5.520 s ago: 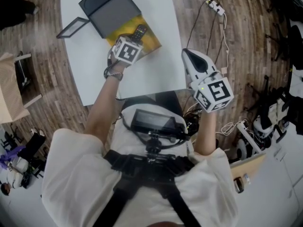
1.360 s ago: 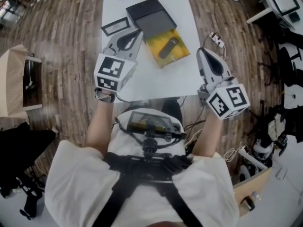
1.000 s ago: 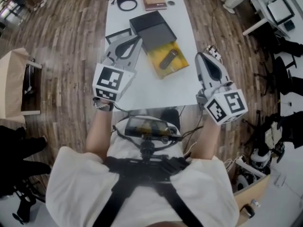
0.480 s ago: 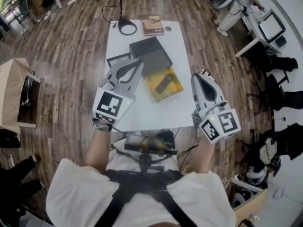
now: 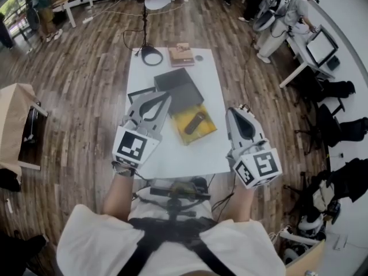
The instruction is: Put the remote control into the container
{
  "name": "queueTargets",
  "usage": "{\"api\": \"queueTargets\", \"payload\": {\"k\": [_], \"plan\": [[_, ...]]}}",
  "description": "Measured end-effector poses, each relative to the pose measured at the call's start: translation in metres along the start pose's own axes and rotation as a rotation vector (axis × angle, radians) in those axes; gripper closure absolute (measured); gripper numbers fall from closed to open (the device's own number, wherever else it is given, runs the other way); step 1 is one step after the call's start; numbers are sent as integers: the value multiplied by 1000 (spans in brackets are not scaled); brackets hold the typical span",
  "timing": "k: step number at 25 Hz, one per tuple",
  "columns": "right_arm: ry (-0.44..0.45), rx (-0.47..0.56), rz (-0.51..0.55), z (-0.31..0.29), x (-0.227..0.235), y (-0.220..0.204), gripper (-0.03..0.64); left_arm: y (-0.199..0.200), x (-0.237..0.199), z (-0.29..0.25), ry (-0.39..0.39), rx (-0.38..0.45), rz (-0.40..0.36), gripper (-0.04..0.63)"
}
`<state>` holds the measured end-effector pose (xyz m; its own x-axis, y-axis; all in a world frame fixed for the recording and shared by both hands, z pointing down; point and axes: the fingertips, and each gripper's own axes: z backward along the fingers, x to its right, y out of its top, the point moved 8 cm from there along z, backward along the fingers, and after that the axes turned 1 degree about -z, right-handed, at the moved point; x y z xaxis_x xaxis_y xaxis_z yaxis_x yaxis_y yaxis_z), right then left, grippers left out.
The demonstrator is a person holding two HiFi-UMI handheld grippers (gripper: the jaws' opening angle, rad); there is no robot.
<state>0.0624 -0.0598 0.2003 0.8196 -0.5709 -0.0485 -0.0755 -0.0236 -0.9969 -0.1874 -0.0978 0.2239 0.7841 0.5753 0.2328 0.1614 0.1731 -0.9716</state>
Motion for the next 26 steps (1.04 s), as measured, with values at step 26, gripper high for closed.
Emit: {"api": "queueTargets", "payload": {"k": [26], "plan": [[8, -32, -7, -13, 7, -6, 618, -2, -3, -10, -1, -24, -9, 583]]}}
